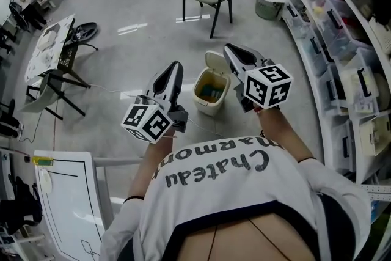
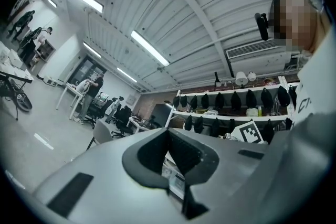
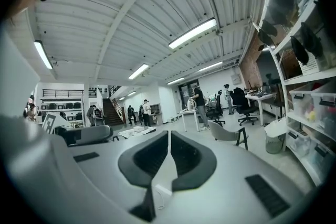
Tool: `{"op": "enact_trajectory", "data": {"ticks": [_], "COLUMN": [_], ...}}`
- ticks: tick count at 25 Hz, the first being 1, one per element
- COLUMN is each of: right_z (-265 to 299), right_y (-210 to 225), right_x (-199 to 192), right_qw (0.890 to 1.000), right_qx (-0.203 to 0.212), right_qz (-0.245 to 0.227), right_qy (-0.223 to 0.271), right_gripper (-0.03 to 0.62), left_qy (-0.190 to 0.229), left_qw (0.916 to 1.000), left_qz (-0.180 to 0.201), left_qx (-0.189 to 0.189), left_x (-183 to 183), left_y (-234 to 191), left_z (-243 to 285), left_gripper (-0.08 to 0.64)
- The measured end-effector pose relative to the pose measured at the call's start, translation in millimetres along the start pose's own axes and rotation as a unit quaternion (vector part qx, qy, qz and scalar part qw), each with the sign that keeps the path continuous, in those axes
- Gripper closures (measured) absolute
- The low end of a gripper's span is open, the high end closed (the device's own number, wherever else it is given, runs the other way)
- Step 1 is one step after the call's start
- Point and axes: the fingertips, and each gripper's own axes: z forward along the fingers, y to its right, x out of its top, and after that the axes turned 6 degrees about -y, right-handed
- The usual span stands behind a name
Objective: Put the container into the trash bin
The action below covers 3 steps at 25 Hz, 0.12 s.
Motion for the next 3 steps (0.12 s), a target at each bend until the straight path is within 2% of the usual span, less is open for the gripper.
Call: {"op": "enact_trajectory", "data": {"ticks": [3], "right_z": [-2.9], "right_y": [2.7], "right_x": [-2.4], "right_qw": [1.0], "right_qx": [0.004], "right_qz": [0.002], "right_qy": [-0.001], "right_gripper": [0.555], "left_qy": [-0.003], "left_qw": [1.0], "left_qz": [0.004], "left_qx": [0.002], "left_x": [-3.2], "left_y": [5.2], "left_z": [1.3], "left_gripper": [0.537]}}
